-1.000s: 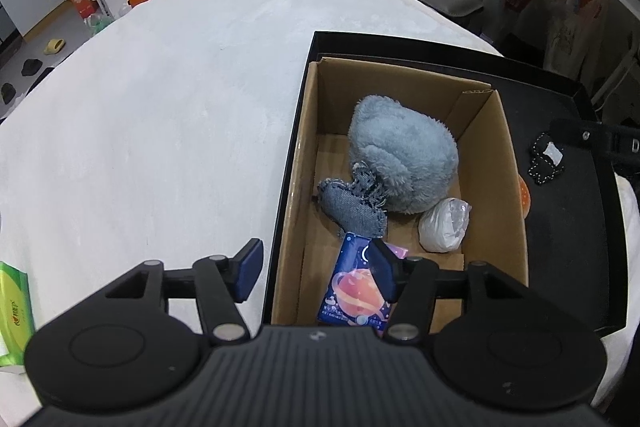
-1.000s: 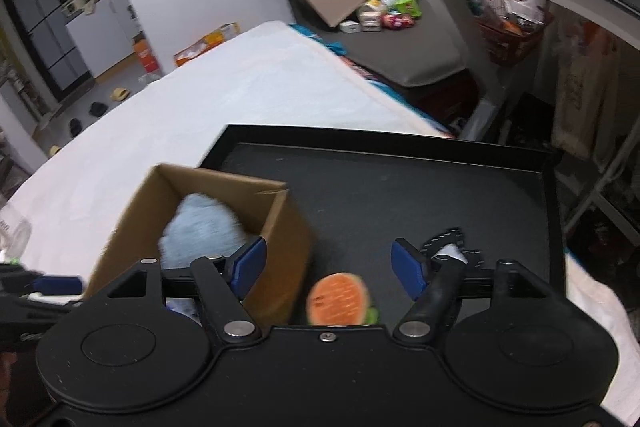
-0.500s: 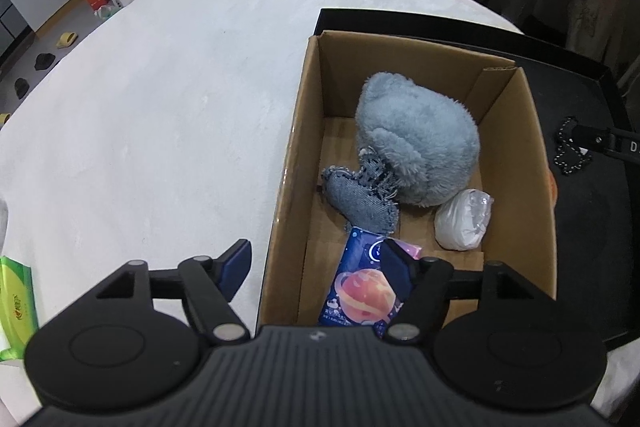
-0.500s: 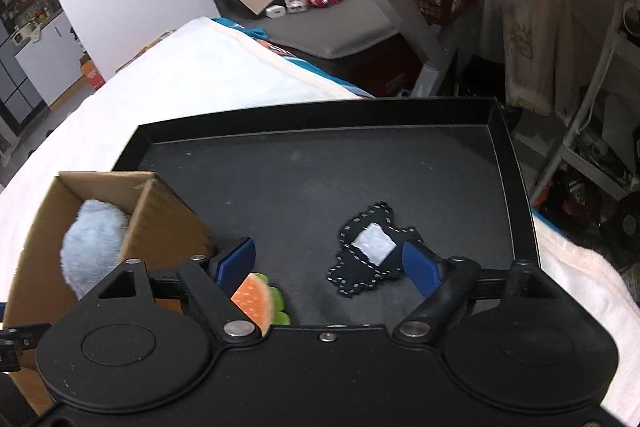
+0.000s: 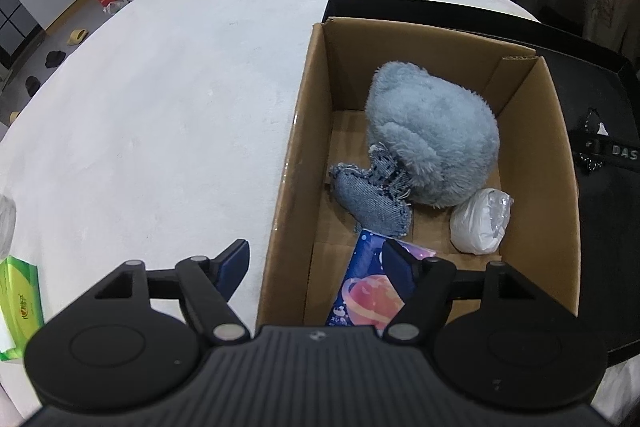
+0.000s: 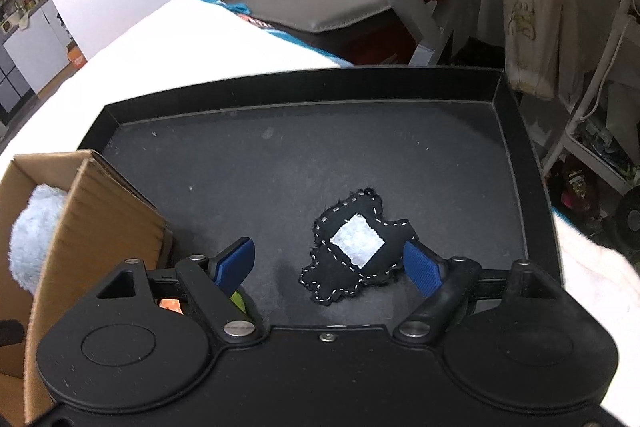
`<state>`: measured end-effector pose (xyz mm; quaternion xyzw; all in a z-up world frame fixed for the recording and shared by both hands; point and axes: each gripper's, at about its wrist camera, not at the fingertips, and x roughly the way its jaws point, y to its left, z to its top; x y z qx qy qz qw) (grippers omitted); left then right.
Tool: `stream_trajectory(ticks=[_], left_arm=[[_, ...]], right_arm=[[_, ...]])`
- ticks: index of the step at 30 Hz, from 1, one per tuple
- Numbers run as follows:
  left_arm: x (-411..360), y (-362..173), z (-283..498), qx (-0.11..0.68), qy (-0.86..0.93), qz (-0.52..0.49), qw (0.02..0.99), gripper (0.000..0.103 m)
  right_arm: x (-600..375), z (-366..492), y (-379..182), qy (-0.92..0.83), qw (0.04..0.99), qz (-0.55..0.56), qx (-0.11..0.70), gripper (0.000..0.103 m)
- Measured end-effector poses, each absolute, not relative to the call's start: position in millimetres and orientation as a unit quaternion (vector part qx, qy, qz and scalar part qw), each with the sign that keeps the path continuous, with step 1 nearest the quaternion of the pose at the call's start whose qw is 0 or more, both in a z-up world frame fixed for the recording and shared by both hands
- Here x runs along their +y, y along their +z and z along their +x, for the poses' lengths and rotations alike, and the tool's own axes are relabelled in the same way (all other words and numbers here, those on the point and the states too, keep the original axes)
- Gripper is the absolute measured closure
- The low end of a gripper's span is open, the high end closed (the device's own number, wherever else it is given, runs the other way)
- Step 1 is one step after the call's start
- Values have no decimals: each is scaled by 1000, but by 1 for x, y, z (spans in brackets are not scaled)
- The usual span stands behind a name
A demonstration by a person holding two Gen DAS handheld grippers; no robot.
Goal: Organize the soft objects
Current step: 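Move the right gripper to the black fabric patch and grasp it, then carry the black fabric patch with the right gripper and release it into the box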
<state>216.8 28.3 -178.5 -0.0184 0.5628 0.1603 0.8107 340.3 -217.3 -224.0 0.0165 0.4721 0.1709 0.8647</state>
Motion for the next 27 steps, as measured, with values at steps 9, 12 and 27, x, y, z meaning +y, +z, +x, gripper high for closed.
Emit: stream_trajectory(ticks=[9,12,27], left_arm=[[33,-178,215,561,166,-27,811,31],[35,-176,213,560,166,-30,811,31],[37,-161,199,544,162,-51,822,31]], right_arm=[[-217,340,-227,169,864,4,474,63],[-222,341,-227,169,860,21,480,67],[-240,310,-186,172,868,83,458,67]])
